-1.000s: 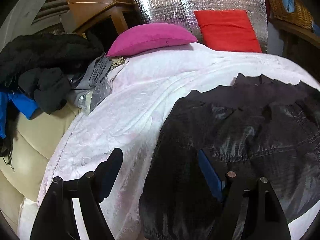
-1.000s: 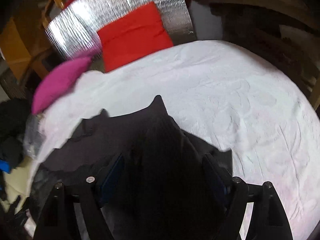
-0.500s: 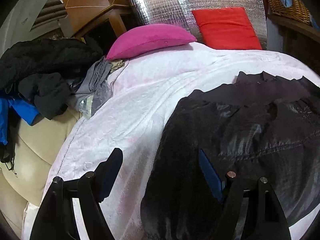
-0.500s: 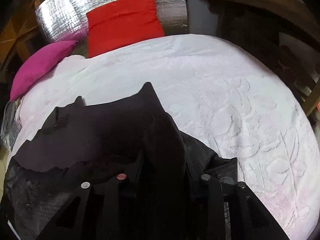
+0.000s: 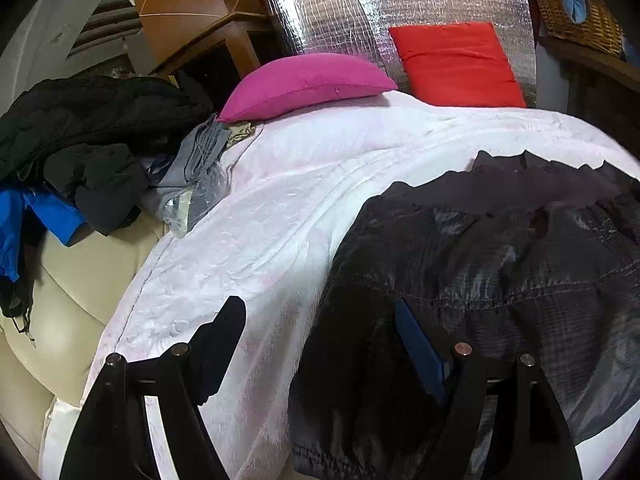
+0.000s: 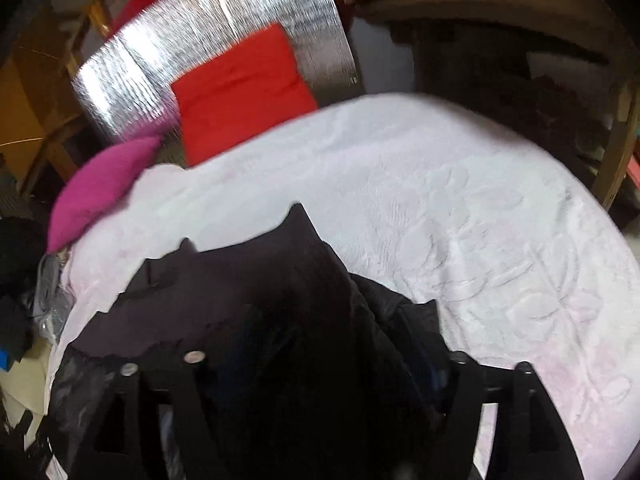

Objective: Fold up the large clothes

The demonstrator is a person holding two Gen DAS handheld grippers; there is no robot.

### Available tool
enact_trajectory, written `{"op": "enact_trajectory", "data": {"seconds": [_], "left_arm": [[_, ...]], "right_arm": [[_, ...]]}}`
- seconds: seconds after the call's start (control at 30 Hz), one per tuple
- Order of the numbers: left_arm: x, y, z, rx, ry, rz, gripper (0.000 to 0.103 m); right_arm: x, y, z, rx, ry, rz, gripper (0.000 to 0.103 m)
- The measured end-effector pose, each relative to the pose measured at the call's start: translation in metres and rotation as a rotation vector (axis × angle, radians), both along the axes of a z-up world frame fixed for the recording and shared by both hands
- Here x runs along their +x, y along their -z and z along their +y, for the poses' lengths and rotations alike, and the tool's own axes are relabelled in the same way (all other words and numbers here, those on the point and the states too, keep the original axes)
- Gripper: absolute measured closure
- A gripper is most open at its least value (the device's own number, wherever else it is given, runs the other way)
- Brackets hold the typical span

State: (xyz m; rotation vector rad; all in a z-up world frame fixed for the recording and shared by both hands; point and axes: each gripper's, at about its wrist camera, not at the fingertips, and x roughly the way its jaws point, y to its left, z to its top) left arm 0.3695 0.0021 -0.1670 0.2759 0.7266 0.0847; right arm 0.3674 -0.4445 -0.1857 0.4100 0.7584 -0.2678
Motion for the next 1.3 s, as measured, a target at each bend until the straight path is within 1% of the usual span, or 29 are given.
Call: {"op": "enact_trajectory", "data": {"seconds": [0.07, 0.17, 0.23, 0.27, 0.37, 0.43, 0.47, 0.53, 0.6, 0.63, 0.7, 0.73, 0.8, 0.87, 0.93, 0.97, 1.0, 1.07, 1.13, 1.17, 1.23, 1.27, 1.3], "left_arm": [[-0.004, -0.003, -0.001, 0.000, -0.003, -0.009, 0.025], [-0.011, -0.009, 0.002, -0.022, -0.012, -0.027, 0.025], [-0.016, -0.016, 0.009, -0.078, -0.020, -0.037, 0.025], [-0.019, -0.020, 0.014, -0.126, -0.019, -0.041, 0.025], [-0.026, -0.027, 0.021, -0.237, 0.005, -0.041, 0.025], [-0.030, -0.026, 0.017, -0.268, 0.031, -0.025, 0.025], [-0.031, -0.024, 0.012, -0.260, 0.038, -0.017, 0.024], [-0.032, -0.013, -0.005, -0.201, 0.054, 0.024, 0.024], [-0.033, -0.002, -0.021, -0.147, 0.064, 0.077, 0.024], [-0.032, 0.009, -0.032, -0.103, 0.069, 0.124, 0.024], [-0.029, 0.025, -0.044, -0.033, 0.064, 0.191, 0.023], [-0.028, 0.033, -0.051, 0.009, 0.054, 0.212, 0.023], [-0.032, 0.030, -0.053, 0.015, 0.052, 0.202, 0.023], [-0.040, 0.017, -0.051, -0.057, 0.074, 0.174, 0.023], [-0.053, 0.007, -0.051, -0.123, 0.092, 0.138, 0.023], [-0.059, 0.004, -0.054, -0.141, 0.107, 0.124, 0.023], [-0.065, 0.002, -0.057, -0.151, 0.124, 0.113, 0.023], [-0.076, 0.000, -0.070, -0.148, 0.168, 0.096, 0.022], [-0.081, 0.007, -0.085, -0.111, 0.198, 0.103, 0.019], [-0.079, 0.012, -0.089, -0.091, 0.202, 0.118, 0.019], [-0.072, 0.033, -0.100, -0.023, 0.186, 0.196, 0.019], [-0.070, 0.038, -0.101, -0.020, 0.180, 0.219, 0.019], [-0.069, 0.039, -0.101, -0.026, 0.174, 0.222, 0.019]], "right_arm": [[-0.011, -0.002, 0.001, 0.003, -0.014, -0.004, 0.026], [-0.040, -0.001, -0.003, 0.050, -0.032, -0.011, 0.026], [-0.057, -0.003, -0.008, 0.090, -0.046, -0.034, 0.026], [-0.066, -0.004, -0.010, 0.110, -0.057, -0.049, 0.026], [-0.091, -0.006, -0.015, 0.195, -0.093, -0.102, 0.026], [-0.108, -0.003, -0.011, 0.232, -0.114, -0.112, 0.028], [-0.114, -0.001, -0.006, 0.236, -0.127, -0.106, 0.028], [-0.120, 0.006, 0.004, 0.243, -0.148, -0.081, 0.028], [-0.117, 0.019, 0.015, 0.244, -0.151, -0.017, 0.028], [-0.115, 0.025, 0.018, 0.237, -0.145, 0.021, 0.028], [-0.110, 0.036, 0.025, 0.192, -0.127, 0.093, 0.027], [-0.109, 0.037, 0.030, 0.168, -0.124, 0.107, 0.026], [-0.111, 0.032, 0.036, 0.141, -0.115, 0.095, 0.027], [-0.115, 0.024, 0.044, 0.133, -0.134, 0.049, 0.027], [-0.118, 0.014, 0.059, 0.128, -0.176, -0.012, 0.027], [-0.119, 0.011, 0.067, 0.112, -0.195, -0.036, 0.027], [-0.120, 0.007, 0.080, 0.085, -0.221, -0.061, 0.027], [-0.117, 0.004, 0.102, 0.031, -0.256, -0.078, 0.027], [-0.111, 0.007, 0.121, -0.006, -0.285, -0.064, 0.029], [-0.106, 0.013, 0.129, -0.016, -0.296, -0.035, 0.029], [-0.093, 0.031, 0.139, -0.049, -0.296, 0.063, 0.033], [-0.088, 0.037, 0.142, -0.074, -0.294, 0.099, 0.034], [-0.086, 0.040, 0.144, -0.091, -0.292, 0.112, 0.035]]}}
